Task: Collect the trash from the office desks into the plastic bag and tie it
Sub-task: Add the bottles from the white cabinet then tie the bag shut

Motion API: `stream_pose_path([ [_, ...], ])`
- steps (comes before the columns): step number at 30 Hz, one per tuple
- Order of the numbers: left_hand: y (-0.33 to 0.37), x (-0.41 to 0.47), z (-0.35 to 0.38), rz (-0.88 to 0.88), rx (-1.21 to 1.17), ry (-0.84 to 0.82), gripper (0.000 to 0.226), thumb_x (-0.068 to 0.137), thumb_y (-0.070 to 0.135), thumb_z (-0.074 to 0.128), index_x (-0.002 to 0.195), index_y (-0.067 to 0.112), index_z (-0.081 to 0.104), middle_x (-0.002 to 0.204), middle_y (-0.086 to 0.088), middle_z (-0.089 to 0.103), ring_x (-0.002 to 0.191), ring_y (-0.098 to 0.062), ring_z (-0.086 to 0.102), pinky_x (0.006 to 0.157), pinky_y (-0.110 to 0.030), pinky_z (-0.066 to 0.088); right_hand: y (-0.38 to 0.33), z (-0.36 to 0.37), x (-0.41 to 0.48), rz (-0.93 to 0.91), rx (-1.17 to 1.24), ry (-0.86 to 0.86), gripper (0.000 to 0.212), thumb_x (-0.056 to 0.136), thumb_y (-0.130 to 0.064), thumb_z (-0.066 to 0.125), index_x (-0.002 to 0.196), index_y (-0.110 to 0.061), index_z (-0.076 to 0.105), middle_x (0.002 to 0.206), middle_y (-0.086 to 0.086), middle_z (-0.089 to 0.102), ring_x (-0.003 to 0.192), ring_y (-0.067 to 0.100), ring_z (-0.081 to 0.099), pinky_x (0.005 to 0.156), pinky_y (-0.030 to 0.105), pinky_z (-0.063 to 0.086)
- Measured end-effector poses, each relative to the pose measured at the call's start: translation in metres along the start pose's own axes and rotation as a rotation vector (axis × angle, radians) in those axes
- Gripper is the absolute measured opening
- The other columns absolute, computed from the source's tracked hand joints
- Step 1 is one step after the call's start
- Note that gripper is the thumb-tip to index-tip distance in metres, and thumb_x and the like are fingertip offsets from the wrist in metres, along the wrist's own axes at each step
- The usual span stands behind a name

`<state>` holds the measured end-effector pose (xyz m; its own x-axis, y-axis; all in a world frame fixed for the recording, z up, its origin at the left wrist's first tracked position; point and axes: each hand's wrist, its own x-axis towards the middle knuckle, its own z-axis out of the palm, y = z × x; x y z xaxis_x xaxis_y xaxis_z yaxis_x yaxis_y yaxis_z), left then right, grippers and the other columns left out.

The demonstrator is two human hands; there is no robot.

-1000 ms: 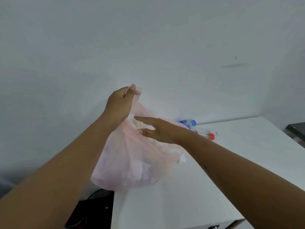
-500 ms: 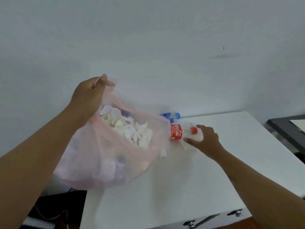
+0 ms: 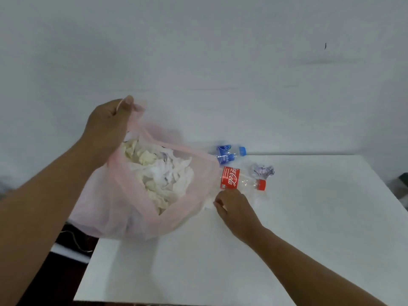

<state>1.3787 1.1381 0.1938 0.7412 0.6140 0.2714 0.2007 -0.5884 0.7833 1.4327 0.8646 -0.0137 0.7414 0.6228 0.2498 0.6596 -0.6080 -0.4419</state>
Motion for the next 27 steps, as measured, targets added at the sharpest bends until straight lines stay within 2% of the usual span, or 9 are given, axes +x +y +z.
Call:
stream_pose_path([
  [2, 0.002, -0.001, 0.002, 0.000, 0.014, 0.005, 0.036, 0.103, 0.048, 0.039, 0.091, 0.035, 0.069, 0.081, 0.018, 0.063, 0.064, 0.002, 0.052, 0.057, -0.017, 0.039, -0.015, 0.011, 0.007, -0.049, -0.047, -0.005, 0.019, 0.086, -0.031, 0.065, 0.094, -0.015, 0.067, 0.096, 0.005, 0.064, 0.088, 0.024, 0.060, 0.077, 0.038, 0.052],
  [4, 0.005, -0.002, 0.003, -0.004, 0.017, 0.010, 0.035, 0.104, 0.047, 0.039, 0.094, 0.033, 0.070, 0.079, 0.016, 0.063, 0.057, 0.003, 0.051, 0.050, -0.011, 0.038, -0.024, 0.024, 0.012, -0.021, -0.178, -0.078, 0.048, 0.080, -0.053, 0.061, 0.112, -0.018, 0.065, 0.111, 0.009, 0.063, 0.100, 0.029, 0.059, 0.083, 0.041, 0.051],
  [6, 0.007, -0.003, 0.004, -0.002, 0.015, 0.010, 0.035, 0.104, 0.045, 0.039, 0.095, 0.031, 0.070, 0.080, 0.015, 0.063, 0.051, 0.008, 0.053, 0.046, -0.005, 0.036, -0.028, 0.034, 0.015, 0.032, -0.254, -0.102, 0.056, 0.075, -0.062, 0.053, 0.112, -0.021, 0.067, 0.111, 0.009, 0.064, 0.100, 0.032, 0.059, 0.081, 0.043, 0.051],
  [10, 0.009, -0.003, 0.005, -0.018, -0.001, 0.012, 0.035, 0.104, 0.044, 0.040, 0.095, 0.029, 0.070, 0.071, 0.016, 0.060, 0.047, 0.007, 0.052, 0.047, -0.011, 0.039, -0.024, 0.043, 0.015, 0.022, -0.231, 0.010, 0.015, 0.074, -0.022, 0.077, 0.085, -0.016, 0.068, 0.086, 0.005, 0.059, 0.071, 0.024, 0.056, 0.058, 0.035, 0.049],
  [13, 0.009, -0.002, 0.004, -0.035, -0.001, 0.015, 0.037, 0.104, 0.046, 0.039, 0.098, 0.029, 0.071, 0.049, 0.016, 0.054, 0.043, 0.002, 0.047, 0.047, -0.020, 0.037, -0.012, 0.037, 0.007, -0.078, -0.150, 0.059, 0.029, 0.070, -0.004, 0.081, 0.090, -0.018, 0.064, 0.078, 0.001, 0.056, 0.063, 0.020, 0.056, 0.053, 0.031, 0.048],
  [16, 0.008, -0.001, 0.005, -0.034, 0.005, 0.015, 0.037, 0.104, 0.045, 0.039, 0.100, 0.028, 0.071, 0.047, 0.020, 0.054, 0.043, 0.006, 0.049, 0.043, -0.011, 0.036, 0.005, 0.008, -0.009, -0.010, -0.162, 0.145, 0.029, 0.080, -0.013, 0.072, 0.107, -0.022, 0.066, 0.089, 0.000, 0.063, 0.076, 0.023, 0.061, 0.064, 0.038, 0.050],
  [20, 0.010, 0.000, 0.008, -0.028, 0.012, 0.000, 0.035, 0.104, 0.046, 0.038, 0.096, 0.032, 0.069, 0.049, 0.017, 0.055, 0.047, 0.001, 0.047, 0.047, -0.021, 0.034, 0.037, -0.003, -0.046, 0.228, -0.292, 0.097, 0.041, 0.086, -0.053, 0.052, 0.118, -0.030, 0.063, 0.121, 0.006, 0.058, 0.111, 0.031, 0.055, 0.090, 0.045, 0.046],
  [25, 0.012, 0.002, 0.005, 0.009, 0.068, -0.019, 0.038, 0.104, 0.045, 0.037, 0.100, 0.028, 0.071, 0.098, 0.009, 0.068, 0.080, -0.009, 0.057, 0.064, -0.021, 0.042, 0.048, -0.002, -0.039, 0.230, -0.257, 0.050, 0.019, 0.086, -0.026, 0.073, 0.084, -0.017, 0.056, 0.073, 0.004, 0.055, 0.061, 0.027, 0.055, 0.055, 0.036, 0.045],
  [27, 0.014, 0.004, 0.001, -0.003, 0.052, -0.013, 0.041, 0.105, 0.045, 0.037, 0.101, 0.024, 0.072, 0.099, 0.008, 0.067, 0.075, -0.002, 0.059, 0.063, -0.020, 0.043, 0.041, -0.009, -0.038, 0.193, -0.139, -0.009, 0.026, 0.094, -0.039, 0.057, 0.077, -0.020, 0.051, 0.066, -0.002, 0.051, 0.054, 0.023, 0.055, 0.051, 0.034, 0.042],
])
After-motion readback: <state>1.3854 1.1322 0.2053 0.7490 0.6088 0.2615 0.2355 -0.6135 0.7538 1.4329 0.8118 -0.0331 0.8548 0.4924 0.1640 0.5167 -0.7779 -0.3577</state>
